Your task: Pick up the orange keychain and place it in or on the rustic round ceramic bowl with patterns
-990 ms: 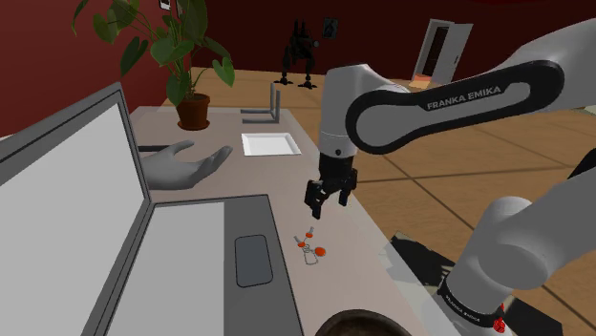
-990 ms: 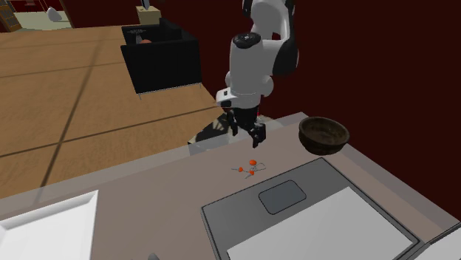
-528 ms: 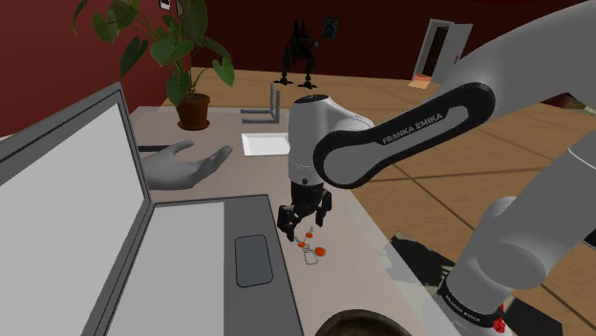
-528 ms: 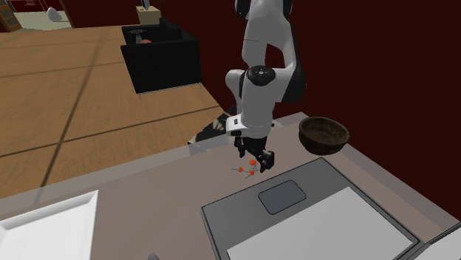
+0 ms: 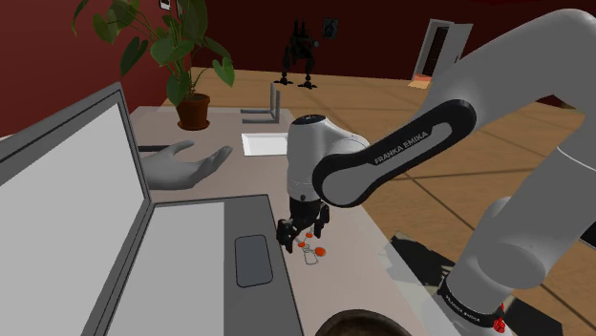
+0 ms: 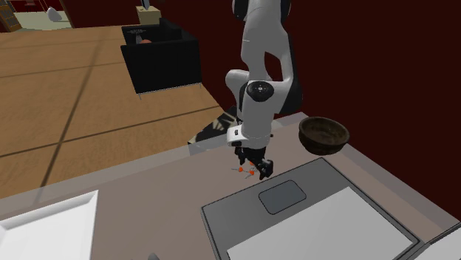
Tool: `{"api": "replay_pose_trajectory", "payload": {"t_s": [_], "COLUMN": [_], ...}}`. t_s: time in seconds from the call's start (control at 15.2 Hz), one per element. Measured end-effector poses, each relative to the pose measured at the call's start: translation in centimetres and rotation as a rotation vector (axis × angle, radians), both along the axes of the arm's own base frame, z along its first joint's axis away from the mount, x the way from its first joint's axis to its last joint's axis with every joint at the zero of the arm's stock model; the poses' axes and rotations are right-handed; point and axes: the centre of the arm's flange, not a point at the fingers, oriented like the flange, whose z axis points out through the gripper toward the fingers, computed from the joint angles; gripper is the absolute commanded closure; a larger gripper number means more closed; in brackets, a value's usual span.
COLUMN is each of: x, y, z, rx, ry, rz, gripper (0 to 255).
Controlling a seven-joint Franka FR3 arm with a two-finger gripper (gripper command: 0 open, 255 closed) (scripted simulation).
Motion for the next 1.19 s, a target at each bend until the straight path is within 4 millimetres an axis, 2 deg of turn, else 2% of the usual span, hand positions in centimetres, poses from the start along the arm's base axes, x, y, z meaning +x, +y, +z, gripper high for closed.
{"api": "replay_pose_trajectory", "payload": {"t_s": [0.33,0.4,0.59,0.99,1.19], "x": [0.0,0.0,0.1,0.2,0.1], "y": [0.0,0.0,0.8,1.1,0.2], "z": [-0.2,-0.2,0.5,0.5,0.7], "rx": [0.000,0.000,0.016,0.004,0.003], "ry": [0.000,0.000,-0.021,-0.021,-0.008], "rz": [0.000,0.000,0.006,0.006,0.002], "gripper": [0,255,255,255,255]}}
